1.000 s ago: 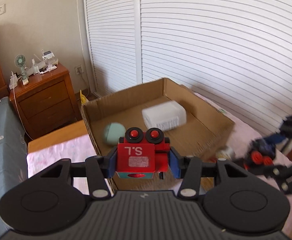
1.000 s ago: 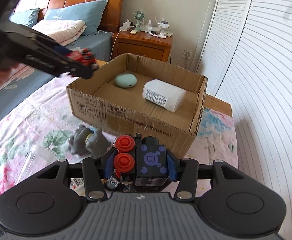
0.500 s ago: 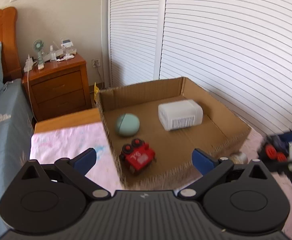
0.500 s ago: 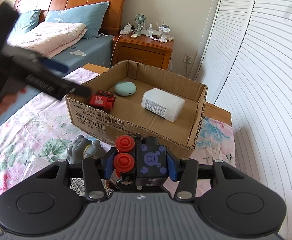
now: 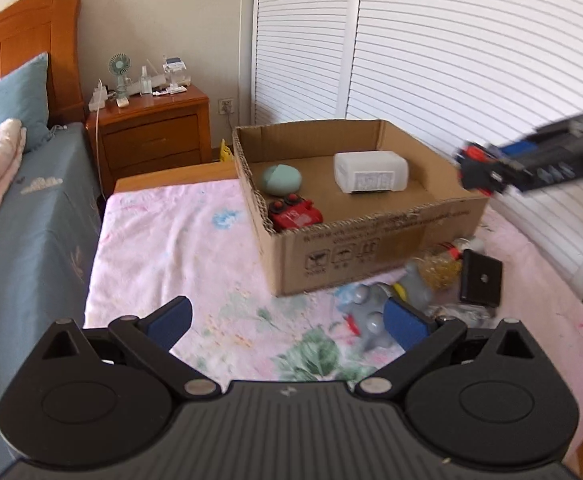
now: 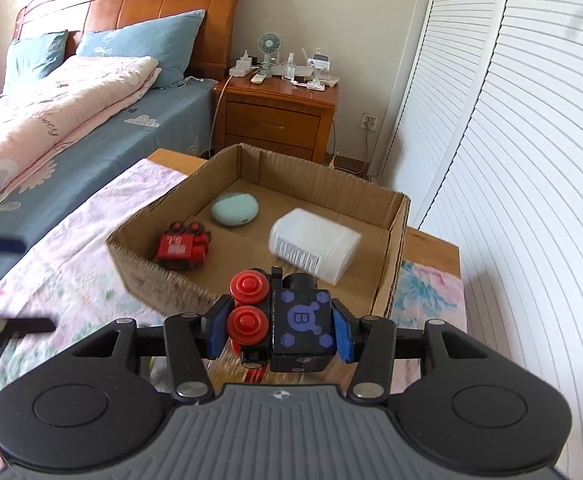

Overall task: Organize rigid objects
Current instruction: 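Lower the blue cube into the box and open the right gripper, then move the right tool down to the black square case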

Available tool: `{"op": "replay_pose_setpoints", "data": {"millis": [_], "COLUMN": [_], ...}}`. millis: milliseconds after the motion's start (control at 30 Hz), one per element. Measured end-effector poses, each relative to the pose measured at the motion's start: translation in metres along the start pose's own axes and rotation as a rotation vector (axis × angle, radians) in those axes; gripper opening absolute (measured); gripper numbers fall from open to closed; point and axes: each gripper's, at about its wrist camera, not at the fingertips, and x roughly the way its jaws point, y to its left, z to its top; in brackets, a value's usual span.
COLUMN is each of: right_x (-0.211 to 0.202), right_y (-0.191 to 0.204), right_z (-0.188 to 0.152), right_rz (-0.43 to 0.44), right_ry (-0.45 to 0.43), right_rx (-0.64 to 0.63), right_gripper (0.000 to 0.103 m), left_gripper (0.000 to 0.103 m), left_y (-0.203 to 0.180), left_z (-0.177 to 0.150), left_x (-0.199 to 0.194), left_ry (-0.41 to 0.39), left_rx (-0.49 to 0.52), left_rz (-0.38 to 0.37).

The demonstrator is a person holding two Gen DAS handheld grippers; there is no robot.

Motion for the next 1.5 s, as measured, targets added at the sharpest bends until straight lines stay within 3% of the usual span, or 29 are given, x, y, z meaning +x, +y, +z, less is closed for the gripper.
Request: {"op": "replay_pose_setpoints", "data": {"millis": [233,433,467,500,533,567,1067,1300,1500], "right_x": [0.027,0.047,0.049,0.05,0.05,0.05,0.025,0.028,0.035], "right_y": [-0.007,-0.012,-0.012,-0.012,-0.012,-0.011,-0.002,0.0,-0.005], "right_z": [0.029,0.039,0.04,0.04,0.04,0.039,-0.002,-0.045,-0.077], "right_rz": [-0.013,-0.013,-0.002,0.002,-0.004,-0.007,-0.074,-0.135,-0.124], "right_ry": [0.02,0.042,0.051,0.058,0.057,0.055,0.085,0.123,0.143], "right_rx": [0.015,0.033,0.035,0.041,0.049,0.051,0.111,0.188,0.327], "right_gripper": [0.056,0.058,0.062,0.075,0.096,0.103,0.103,0.103,0.103], "left_gripper": [0.101,0.101,0.101,0.101,0.101,0.101,0.101,0.101,0.101], "left_y": [-0.008,-0.007,-0.007,-0.008,-0.007,-0.007,-0.019,-0.026,-0.032], "left_z": [-0.006,-0.009,-0.01,-0.01,-0.01,-0.01,-0.015,-0.018,-0.021], "left_x": [-0.007,-0.013,-0.014,-0.014,-0.015,-0.015,-0.017,-0.017,-0.013], "left_ry": [-0.021,-0.028,-0.029,-0.029,-0.029,-0.028,-0.019,-0.011,0.011], "left_rx": [0.036,0.031,0.033,0.033,0.032,0.03,0.056,0.07,0.091], "left_rz": [0.048,0.03,0.032,0.033,0.034,0.034,0.018,0.008,0.005]}}
